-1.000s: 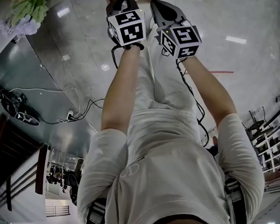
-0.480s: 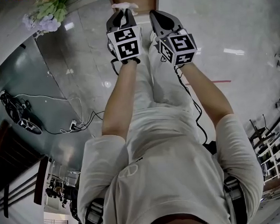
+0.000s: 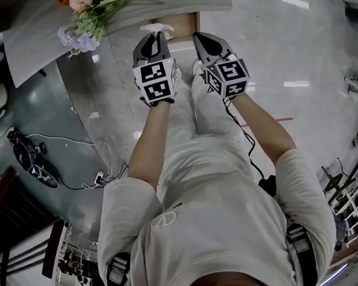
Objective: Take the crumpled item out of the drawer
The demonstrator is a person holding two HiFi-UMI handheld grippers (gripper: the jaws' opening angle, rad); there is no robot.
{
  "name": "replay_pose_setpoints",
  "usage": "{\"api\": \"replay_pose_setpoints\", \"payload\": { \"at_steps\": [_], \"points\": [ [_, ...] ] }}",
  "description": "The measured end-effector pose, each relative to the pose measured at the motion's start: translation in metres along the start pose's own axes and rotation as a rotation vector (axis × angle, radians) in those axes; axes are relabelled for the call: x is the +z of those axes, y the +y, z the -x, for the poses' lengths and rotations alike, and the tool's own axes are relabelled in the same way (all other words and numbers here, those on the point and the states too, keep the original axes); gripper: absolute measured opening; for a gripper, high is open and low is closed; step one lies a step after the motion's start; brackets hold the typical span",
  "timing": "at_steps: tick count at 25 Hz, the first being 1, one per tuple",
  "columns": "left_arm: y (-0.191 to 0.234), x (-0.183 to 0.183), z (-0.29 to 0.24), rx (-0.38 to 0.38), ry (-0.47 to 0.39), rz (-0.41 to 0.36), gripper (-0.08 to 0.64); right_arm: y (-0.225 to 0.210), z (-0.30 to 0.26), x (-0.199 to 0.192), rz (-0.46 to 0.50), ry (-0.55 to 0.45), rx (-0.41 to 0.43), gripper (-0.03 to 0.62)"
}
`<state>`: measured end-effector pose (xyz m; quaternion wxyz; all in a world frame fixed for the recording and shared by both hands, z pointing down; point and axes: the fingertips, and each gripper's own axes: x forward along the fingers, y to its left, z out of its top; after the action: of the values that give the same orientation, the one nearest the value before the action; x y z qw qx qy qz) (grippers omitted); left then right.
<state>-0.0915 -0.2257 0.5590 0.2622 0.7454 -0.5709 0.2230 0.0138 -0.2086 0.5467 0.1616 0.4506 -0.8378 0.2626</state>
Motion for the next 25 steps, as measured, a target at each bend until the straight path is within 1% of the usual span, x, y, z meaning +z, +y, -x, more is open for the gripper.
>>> {"api": "replay_pose_setpoints", "payload": {
  "at_steps": [3, 6, 12, 17, 21, 25],
  "points": [
    [0.004, 0.021, 0.02, -0.001, -0.031, -0.007, 0.041, 0.007, 0.014, 0.021, 0.001, -0.024, -0.003, 0.002],
    [0.01, 0.042, 0.042, -0.004, -0.066, -0.007, 0.041, 0.019, 0.028, 0.044, 0.023, -0.041, 0.001, 0.002],
    [0.016, 0.097, 0.094, -0.02, -0.161, -0.025, 0.041, 0.037, 0.061, 0.093, 0.053, -0.091, -0.005, 0.002],
    [0.018, 0.144, 0.13, -0.037, -0.255, -0.049, 0.041, 0.035, 0.087, 0.14, 0.065, -0.175, -0.035, 0.002],
    [0.011, 0.172, 0.157, -0.06, -0.325, -0.059, 0.041, 0.031, 0.112, 0.17, 0.088, -0.231, -0.059, 0.002],
    [0.005, 0.201, 0.181, -0.061, -0.406, -0.087, 0.041, 0.023, 0.14, 0.2, 0.093, -0.299, -0.08, 0.002]
  ]
}}
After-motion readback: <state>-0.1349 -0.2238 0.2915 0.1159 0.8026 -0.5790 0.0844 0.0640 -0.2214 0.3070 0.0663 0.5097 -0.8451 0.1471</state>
